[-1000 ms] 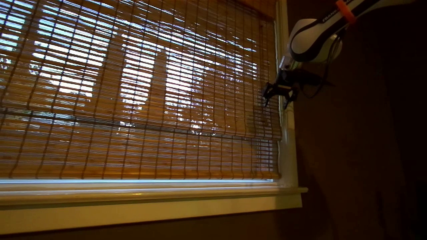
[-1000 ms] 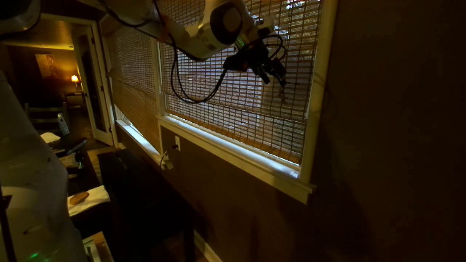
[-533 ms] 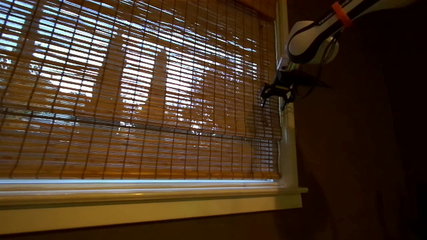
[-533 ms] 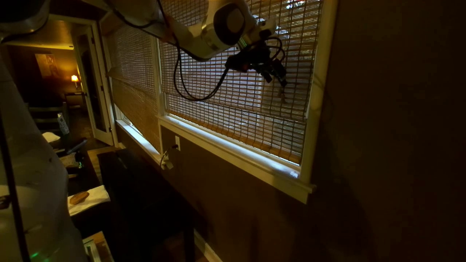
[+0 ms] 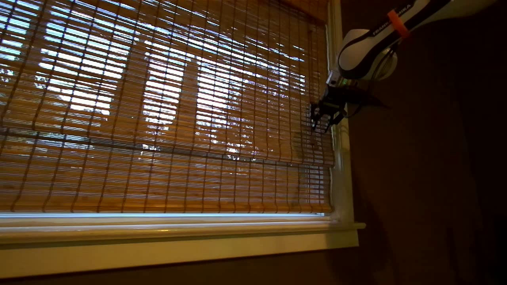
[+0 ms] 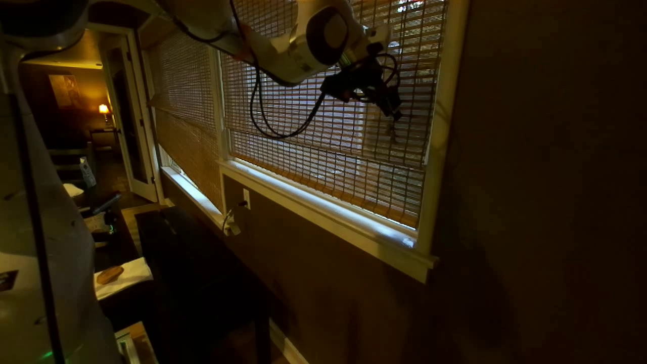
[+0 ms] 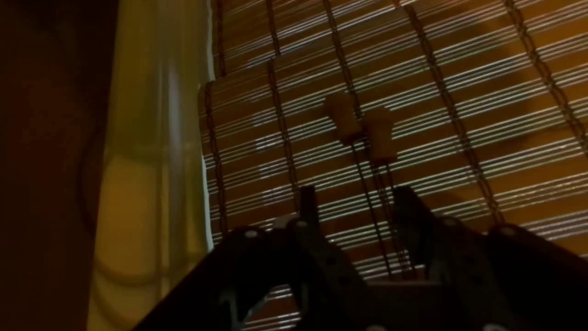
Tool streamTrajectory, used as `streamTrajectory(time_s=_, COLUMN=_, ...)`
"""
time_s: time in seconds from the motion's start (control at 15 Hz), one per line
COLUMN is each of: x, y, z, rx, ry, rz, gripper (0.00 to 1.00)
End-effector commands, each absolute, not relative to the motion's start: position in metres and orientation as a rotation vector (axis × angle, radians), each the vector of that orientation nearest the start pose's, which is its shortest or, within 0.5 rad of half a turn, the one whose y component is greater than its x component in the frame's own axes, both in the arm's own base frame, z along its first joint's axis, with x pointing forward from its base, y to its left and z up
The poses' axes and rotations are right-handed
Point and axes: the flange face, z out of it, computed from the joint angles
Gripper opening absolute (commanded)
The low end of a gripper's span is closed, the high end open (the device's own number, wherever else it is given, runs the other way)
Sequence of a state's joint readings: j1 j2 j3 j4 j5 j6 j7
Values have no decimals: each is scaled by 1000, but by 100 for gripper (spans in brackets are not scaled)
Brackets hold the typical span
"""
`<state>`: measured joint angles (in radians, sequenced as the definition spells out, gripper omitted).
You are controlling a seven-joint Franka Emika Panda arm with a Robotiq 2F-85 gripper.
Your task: Pull the white cord on the right side of the window
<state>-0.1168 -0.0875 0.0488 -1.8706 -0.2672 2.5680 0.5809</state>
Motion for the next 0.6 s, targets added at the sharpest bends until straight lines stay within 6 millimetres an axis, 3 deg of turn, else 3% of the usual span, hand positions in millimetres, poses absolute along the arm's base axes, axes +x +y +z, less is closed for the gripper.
streamTrajectory(time_s=0.0, x=598, y=-31, z=646, rx=-2742, ry=703, rz=-1318, gripper=33)
streamTrajectory(time_s=0.33, x=604, y=-27, z=642, rx=-2714, ry=679, rz=-1367, gripper=51)
streamTrajectory(time_s=0.4, x=604, y=-27, z=642, rx=-2712, ry=677, rz=-1369, gripper=49)
streamTrajectory(time_s=0.47, x=605, y=-27, z=641, rx=-2711, ry=679, rz=-1374, gripper=24)
streamTrajectory(time_s=0.53, x=606, y=-27, z=640, rx=-2710, ry=677, rz=-1378, gripper=23)
